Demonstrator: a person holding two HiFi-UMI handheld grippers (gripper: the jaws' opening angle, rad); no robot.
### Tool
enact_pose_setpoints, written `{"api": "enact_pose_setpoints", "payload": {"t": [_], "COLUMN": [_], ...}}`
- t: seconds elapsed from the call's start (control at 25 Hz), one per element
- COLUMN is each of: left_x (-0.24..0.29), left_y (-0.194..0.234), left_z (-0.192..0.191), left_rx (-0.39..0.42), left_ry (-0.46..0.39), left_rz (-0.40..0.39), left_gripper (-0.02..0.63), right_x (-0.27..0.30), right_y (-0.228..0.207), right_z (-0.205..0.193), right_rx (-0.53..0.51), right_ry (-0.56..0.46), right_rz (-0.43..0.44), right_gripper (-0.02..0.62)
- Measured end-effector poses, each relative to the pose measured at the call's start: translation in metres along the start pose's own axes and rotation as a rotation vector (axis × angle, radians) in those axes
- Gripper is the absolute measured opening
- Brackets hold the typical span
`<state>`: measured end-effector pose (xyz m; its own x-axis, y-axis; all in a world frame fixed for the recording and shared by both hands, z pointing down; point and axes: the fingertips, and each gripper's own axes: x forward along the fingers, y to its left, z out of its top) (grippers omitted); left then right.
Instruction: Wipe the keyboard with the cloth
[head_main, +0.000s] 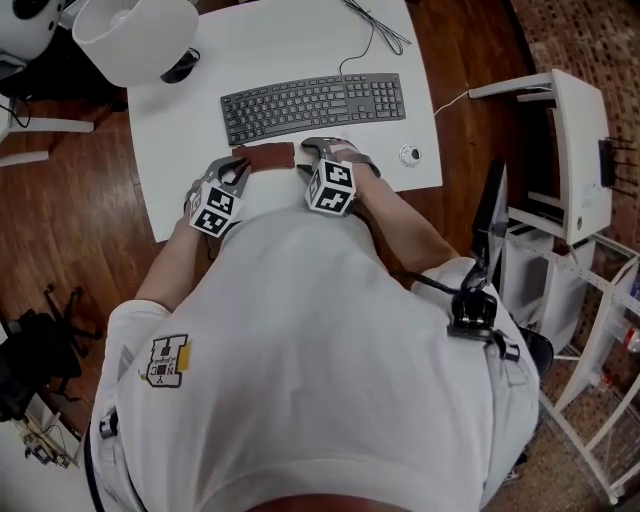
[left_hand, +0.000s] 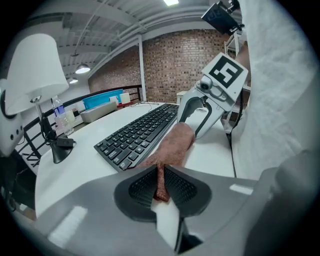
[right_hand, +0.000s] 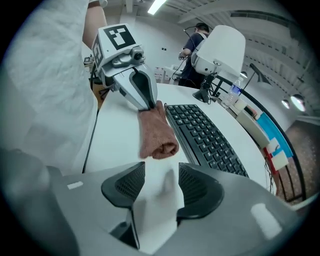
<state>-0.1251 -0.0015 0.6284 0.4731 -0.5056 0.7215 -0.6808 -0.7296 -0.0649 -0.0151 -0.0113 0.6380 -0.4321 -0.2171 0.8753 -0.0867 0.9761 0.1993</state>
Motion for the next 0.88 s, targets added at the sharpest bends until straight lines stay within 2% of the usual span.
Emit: {"api": "enact_pose_setpoints", "payload": {"t": [0.16, 0.28, 0.4, 0.52, 0.56, 0.88], "left_x": [-0.009, -0.031, -0.042, -0.044, -0.043, -0.035], "left_y": [0.001, 0.01, 0.019, 0.021, 0.021, 0.012], "left_z": [0.009, 0.012, -0.018, -0.048, -0.054, -0.07], "left_rx": [-0.027, -0.128, -0.269, -0.351, -0.365, -0.381], "left_ry": [-0.038, -0.096, -0.066, -0.005, 0.007, 0.051], "left_rz": [0.013, 0.081, 0.153, 0.198, 0.206, 0.217], "left_gripper": [0.043, 0.043, 0.043, 0.043, 0.041, 0.042], "right_x": [-0.002, -0.004, -0.004, -0.004, -0.004, -0.004], "right_y": [-0.002, 0.001, 0.009, 0.02, 0.021, 0.021], "right_z": [-0.023, -0.025, -0.024, -0.022, -0.022, -0.021], "right_rx": [0.053, 0.074, 0.066, 0.055, 0.053, 0.059], "right_ry": [0.008, -0.015, -0.032, -0.049, -0.054, -0.094], "right_rz": [-0.01, -0.004, 0.005, 0.003, -0.005, 0.001], "right_gripper": [0.194, 0.175, 0.11, 0.02, 0.002, 0.0]}}
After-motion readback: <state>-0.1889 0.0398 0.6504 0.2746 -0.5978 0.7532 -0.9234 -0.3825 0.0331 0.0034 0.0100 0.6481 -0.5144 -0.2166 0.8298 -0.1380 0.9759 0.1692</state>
